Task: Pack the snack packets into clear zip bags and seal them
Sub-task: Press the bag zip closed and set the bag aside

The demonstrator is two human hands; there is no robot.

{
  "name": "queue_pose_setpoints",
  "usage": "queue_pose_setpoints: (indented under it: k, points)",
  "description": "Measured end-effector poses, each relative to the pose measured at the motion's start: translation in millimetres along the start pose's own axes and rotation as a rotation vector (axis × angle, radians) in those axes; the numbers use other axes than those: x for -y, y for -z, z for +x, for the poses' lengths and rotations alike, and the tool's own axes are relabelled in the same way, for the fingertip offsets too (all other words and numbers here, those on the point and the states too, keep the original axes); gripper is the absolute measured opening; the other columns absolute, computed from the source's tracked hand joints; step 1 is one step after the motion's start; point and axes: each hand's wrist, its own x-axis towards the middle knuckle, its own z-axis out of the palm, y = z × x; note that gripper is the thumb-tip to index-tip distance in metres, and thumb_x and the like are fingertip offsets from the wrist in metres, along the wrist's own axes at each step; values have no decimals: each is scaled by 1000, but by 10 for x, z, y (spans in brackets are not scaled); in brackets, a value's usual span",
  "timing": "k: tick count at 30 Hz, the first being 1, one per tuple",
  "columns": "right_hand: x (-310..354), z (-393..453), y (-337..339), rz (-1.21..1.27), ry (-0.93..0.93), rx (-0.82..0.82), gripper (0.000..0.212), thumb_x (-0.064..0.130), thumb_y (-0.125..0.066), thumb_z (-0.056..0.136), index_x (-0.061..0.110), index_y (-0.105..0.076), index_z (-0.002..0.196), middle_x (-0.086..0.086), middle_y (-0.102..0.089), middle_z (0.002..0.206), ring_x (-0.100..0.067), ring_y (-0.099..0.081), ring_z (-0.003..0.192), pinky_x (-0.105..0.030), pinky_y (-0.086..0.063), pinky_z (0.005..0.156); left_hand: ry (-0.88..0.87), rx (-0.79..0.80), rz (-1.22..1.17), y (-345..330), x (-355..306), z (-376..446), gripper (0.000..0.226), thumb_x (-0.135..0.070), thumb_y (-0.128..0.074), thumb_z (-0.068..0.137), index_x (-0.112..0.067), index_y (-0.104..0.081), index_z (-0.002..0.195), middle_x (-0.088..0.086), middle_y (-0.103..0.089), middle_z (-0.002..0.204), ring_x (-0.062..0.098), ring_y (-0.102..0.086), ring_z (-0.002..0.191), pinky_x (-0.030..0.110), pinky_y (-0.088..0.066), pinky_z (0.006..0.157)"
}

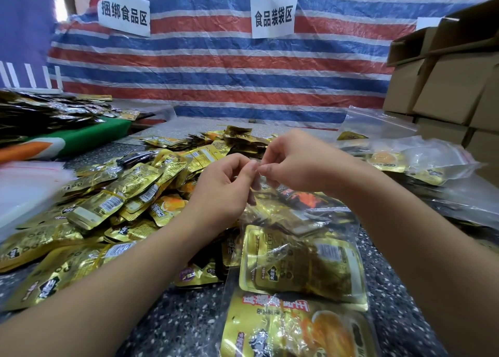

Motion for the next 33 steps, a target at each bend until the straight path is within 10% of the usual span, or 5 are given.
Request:
queue_pose_setpoints:
  k: [8, 17, 33]
  points:
    - [-7, -37, 32, 56, -44, 56, 22, 30, -63, 96, 19, -72, 78, 0, -74, 69, -8, -66, 60, -23, -47, 53, 22, -23, 12, -19, -16, -19, 28, -21, -48, 102, -4, -62, 85, 22, -65, 76, 17, -60, 54, 30, -46, 52]
    - [22, -72, 139, 97, -66, 55, 22, 28, -65, 95, 15, -73, 79, -1, -75, 71, -4, -63, 58, -21, -47, 59, 165, 31, -180, -19, -87, -36, 29, -22, -44, 104, -14, -60, 81, -10, -65, 65, 7, -56, 50, 19, -44, 46]
    - [19, -67, 173, 105, -49, 59, 22, 31, -66, 94, 18, -74, 78, 2, -74, 69, -1, -64, 55, -21, -46, 57, 114, 19, -173, -17, -117, -36, 27, -23, -45, 104, -17, -61, 83, -10, -66, 67, 11, -59, 51, 20, -43, 46]
